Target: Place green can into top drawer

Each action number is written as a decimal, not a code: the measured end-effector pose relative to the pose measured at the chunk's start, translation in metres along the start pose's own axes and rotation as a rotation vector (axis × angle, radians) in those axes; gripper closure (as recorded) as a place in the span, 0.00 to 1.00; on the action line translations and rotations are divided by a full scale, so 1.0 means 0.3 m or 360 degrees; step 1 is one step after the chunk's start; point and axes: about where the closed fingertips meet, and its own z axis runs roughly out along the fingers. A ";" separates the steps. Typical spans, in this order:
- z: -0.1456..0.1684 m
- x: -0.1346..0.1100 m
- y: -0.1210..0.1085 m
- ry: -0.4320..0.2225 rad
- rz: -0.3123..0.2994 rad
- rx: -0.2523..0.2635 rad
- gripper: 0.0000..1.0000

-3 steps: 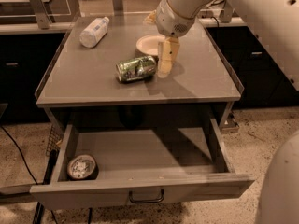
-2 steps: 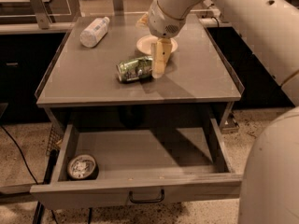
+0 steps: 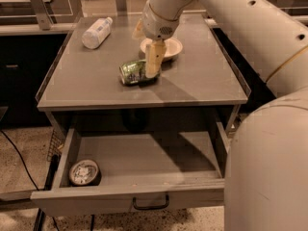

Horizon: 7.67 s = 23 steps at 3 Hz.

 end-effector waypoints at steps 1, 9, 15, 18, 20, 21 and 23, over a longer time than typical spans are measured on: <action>0.027 0.007 -0.007 0.0003 0.0013 -0.0024 0.27; 0.074 0.072 0.142 -0.0018 0.0167 -0.0079 1.00; 0.026 0.108 0.791 -0.0048 0.0577 -0.0017 1.00; 0.111 0.119 0.857 0.0045 0.0408 0.0227 1.00; 0.199 0.252 0.805 0.0096 0.0440 0.0184 1.00; 0.287 0.320 0.800 0.0047 0.0482 0.0176 1.00; 0.423 0.361 0.814 -0.0002 0.0477 0.0218 1.00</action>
Offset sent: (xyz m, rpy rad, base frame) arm 0.0117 -0.0118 -0.0306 0.0005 0.0864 -0.0553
